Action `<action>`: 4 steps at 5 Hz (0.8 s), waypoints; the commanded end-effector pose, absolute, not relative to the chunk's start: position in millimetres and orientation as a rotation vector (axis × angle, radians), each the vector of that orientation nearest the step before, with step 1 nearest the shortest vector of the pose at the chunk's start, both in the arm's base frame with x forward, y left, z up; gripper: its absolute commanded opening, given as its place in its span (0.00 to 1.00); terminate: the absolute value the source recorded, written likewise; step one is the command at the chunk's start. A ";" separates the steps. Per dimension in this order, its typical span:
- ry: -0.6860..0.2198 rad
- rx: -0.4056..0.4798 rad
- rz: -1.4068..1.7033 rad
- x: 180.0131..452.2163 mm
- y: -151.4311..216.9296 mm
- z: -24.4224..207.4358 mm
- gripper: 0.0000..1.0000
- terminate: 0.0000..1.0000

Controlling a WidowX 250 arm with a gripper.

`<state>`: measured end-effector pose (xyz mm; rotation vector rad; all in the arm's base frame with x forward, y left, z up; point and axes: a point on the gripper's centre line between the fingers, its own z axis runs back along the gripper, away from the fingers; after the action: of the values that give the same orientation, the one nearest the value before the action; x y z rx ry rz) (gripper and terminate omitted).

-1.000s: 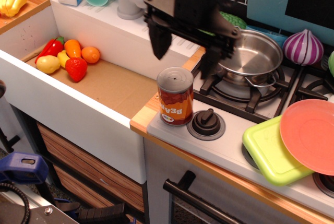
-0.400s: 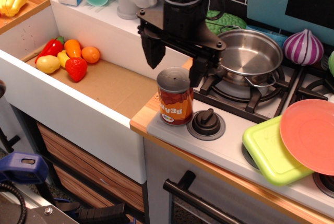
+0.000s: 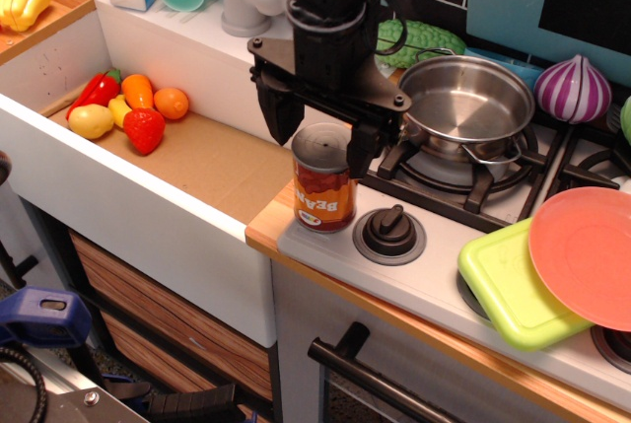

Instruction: Put can in pot

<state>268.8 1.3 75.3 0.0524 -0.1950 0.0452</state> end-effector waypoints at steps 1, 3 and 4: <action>-0.232 0.036 0.044 273.8 5.1 69.8 1.00 0.00; -0.256 0.007 0.054 278.7 6.4 52.5 0.00 0.00; -0.218 0.031 0.051 280.3 8.6 70.3 0.00 0.00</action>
<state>279.8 11.5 82.3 0.1039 -0.1103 0.0321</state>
